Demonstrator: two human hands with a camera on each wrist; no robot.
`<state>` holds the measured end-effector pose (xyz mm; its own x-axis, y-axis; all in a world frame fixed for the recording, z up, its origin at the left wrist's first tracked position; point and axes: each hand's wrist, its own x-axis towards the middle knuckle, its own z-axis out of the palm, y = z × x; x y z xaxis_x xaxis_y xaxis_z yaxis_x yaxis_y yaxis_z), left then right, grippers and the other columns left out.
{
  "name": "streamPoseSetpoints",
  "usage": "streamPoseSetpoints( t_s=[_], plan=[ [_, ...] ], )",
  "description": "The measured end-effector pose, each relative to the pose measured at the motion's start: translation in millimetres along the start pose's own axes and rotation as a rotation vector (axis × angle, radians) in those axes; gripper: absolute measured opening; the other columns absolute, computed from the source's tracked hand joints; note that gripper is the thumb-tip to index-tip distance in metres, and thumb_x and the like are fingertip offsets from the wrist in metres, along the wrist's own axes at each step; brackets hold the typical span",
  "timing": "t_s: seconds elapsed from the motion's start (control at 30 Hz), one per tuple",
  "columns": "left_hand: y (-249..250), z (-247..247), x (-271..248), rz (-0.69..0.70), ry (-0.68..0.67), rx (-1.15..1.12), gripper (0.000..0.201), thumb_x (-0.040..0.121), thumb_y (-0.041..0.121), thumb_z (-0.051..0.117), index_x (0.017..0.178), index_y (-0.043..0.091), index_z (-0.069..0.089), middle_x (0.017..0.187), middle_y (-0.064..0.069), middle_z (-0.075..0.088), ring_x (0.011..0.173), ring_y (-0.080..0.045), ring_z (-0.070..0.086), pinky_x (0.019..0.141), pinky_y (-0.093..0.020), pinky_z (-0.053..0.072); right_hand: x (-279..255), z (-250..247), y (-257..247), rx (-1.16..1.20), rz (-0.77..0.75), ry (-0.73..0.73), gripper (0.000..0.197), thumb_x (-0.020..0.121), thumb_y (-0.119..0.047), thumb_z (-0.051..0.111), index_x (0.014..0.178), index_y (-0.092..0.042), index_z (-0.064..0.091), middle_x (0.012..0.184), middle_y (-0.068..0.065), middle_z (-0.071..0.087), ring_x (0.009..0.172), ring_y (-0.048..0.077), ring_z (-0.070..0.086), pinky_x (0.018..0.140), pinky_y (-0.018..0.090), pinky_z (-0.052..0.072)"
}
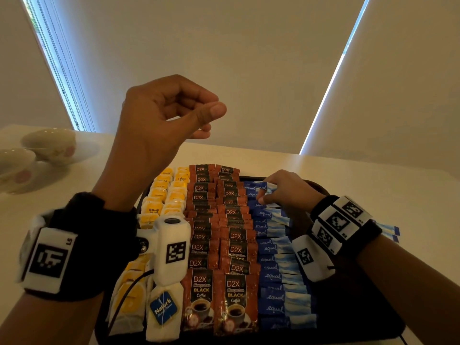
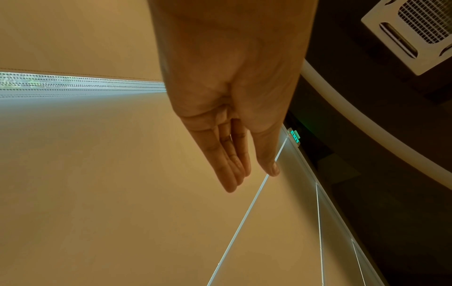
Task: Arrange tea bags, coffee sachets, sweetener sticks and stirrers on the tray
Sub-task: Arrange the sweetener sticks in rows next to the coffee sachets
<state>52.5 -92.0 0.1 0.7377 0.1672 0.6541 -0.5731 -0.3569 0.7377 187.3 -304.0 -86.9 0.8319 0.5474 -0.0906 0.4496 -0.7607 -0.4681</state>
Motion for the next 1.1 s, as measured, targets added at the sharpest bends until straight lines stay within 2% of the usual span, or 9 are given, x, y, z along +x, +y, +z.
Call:
streamPoseSetpoints(
  t_s=[0.07,0.2,0.37,0.47,0.67,0.8,0.97,1.03,1.1],
  plan=[
    [0,0,0,0.000,0.001,0.003,0.013,0.084,0.023,0.070,0.095,0.019,0.065,0.086,-0.004,0.068,0.072,-0.013,0.069,0.065,-0.024,0.058,-4,-4,2,0.025,-0.004,0.068,0.007,0.076,-0.018,0.075,0.074,-0.017,0.069,0.068,-0.012,0.060,0.062,0.001,0.053,0.053,0.013,0.037],
    [-1,0,0,0.001,0.000,-0.005,0.014,0.082,0.026,0.071,0.094,0.021,0.065,0.086,-0.006,0.068,0.072,-0.014,0.069,0.065,-0.024,0.058,-26,-9,9,-0.070,0.013,0.059,0.017,0.073,-0.025,0.078,0.078,-0.018,0.064,0.075,-0.013,0.055,0.069,-0.002,0.049,0.057,0.017,0.033],
    [-1,2,0,0.000,-0.023,-0.020,0.018,0.079,0.032,0.070,0.094,0.021,0.065,0.088,-0.010,0.068,0.073,-0.015,0.069,0.065,-0.025,0.058,-43,-3,14,-0.209,0.003,-0.051,0.025,0.075,-0.034,0.075,0.089,-0.031,0.054,0.103,-0.010,0.057,0.098,0.009,0.053,0.083,0.029,0.046],
    [-1,2,0,0.001,-0.025,-0.019,0.021,0.078,0.035,0.068,0.094,0.022,0.065,0.088,-0.009,0.068,0.073,-0.015,0.069,0.065,-0.024,0.058,-41,-4,12,-0.232,-0.028,-0.015,0.023,0.077,-0.033,0.073,0.095,-0.029,0.058,0.113,-0.006,0.060,0.101,0.011,0.054,0.087,0.033,0.047],
    [-2,0,0,-0.001,-0.010,-0.012,0.014,0.083,0.023,0.071,0.095,0.019,0.065,0.086,-0.009,0.067,0.072,-0.015,0.068,0.065,-0.023,0.057,-32,-3,6,-0.284,-0.033,-0.097,0.031,0.078,-0.030,0.072,0.107,-0.025,0.063,0.114,-0.004,0.059,0.107,0.015,0.053,0.090,0.036,0.046],
    [-1,0,0,0.003,-0.013,-0.012,0.018,0.081,0.029,0.069,0.095,0.019,0.065,0.087,-0.008,0.067,0.072,-0.014,0.069,0.065,-0.023,0.057,-29,-4,3,-0.299,-0.038,-0.153,0.037,0.079,-0.028,0.072,0.114,-0.021,0.062,0.120,-0.002,0.057,0.111,0.015,0.049,0.092,0.034,0.044],
    [-1,0,0,0.002,0.003,0.002,0.015,0.084,0.024,0.070,0.096,0.017,0.065,0.087,-0.008,0.068,0.072,-0.013,0.069,0.065,-0.023,0.057,-35,-10,2,-0.180,-0.041,-0.041,0.017,0.079,-0.027,0.072,0.092,-0.018,0.067,0.097,-0.004,0.063,0.095,0.013,0.058,0.078,0.027,0.045],
    [-1,1,1,0.005,0.005,0.011,0.015,0.084,0.023,0.069,0.097,0.016,0.065,0.087,-0.008,0.068,0.072,-0.013,0.069,0.065,-0.023,0.058,-37,-18,8,-0.176,0.061,0.091,0.013,0.077,-0.026,0.071,0.081,-0.014,0.067,0.080,-0.001,0.063,0.080,0.017,0.060,0.067,0.027,0.043],
    [-1,1,1,0.005,-0.001,0.012,0.016,0.084,0.024,0.070,0.096,0.016,0.065,0.087,-0.008,0.068,0.073,-0.014,0.069,0.065,-0.023,0.058,-37,-26,16,-0.280,0.184,0.067,0.019,0.074,-0.028,0.074,0.078,-0.013,0.063,0.071,0.000,0.058,0.072,0.018,0.057,0.060,0.027,0.040]
  ],
)
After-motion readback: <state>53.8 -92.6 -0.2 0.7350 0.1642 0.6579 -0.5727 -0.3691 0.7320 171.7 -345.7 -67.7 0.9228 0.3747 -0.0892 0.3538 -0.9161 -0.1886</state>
